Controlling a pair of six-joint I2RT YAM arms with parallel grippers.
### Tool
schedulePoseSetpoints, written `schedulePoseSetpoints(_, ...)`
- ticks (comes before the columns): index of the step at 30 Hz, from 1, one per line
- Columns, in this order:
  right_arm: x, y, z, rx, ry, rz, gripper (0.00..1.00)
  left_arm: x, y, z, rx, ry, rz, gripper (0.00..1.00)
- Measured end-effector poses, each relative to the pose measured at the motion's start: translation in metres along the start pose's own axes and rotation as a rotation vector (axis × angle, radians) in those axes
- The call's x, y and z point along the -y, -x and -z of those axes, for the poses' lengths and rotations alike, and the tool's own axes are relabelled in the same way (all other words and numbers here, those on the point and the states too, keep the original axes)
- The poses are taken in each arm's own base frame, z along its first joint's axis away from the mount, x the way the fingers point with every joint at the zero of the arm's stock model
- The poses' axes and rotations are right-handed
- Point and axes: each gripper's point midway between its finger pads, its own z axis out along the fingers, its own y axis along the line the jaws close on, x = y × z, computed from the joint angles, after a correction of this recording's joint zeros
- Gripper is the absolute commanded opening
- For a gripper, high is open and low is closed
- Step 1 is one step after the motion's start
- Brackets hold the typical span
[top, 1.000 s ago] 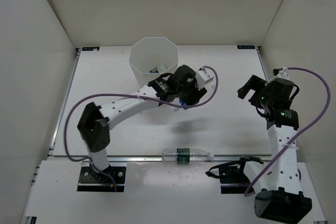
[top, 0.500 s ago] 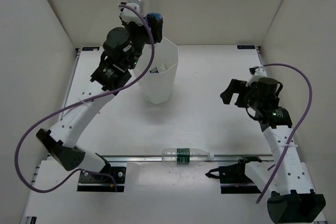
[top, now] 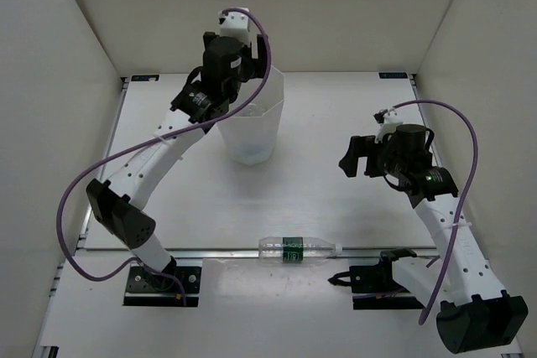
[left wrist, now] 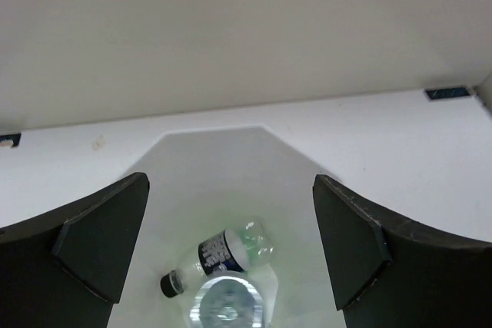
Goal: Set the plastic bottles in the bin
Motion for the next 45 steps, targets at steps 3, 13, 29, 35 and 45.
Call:
schedulePoseSetpoints(3,-0.015,-0.005,-0.001,-0.018,0.045,0.065,0.99,-0.006,0.035,0.020,0.024,0.008,0.036,0.99)
schedulePoseSetpoints(13,-0.126,-0.067,-0.013,-0.235,0.377,0.516,0.98,-0.167,-0.113,0.144,-0.347,0.322,0.243,0.99)
schedulePoseSetpoints(29,-0.205,-0.202,0.010,-0.534,0.779,0.955,0.99,-0.192,-0.241,0.252,-0.653,0.468,0.272,0.99)
schedulePoseSetpoints(35,-0.185,-0.235,-0.015,-0.608,0.706,0.979,1.00,-0.191,-0.241,0.251,-0.658,0.463,0.272,0.99)
schedulePoseSetpoints(45,-0.176,-0.263,-0.037,-0.558,0.651,0.959,0.71,-0.189,-0.239,0.247,-0.641,0.448,0.283,0.98)
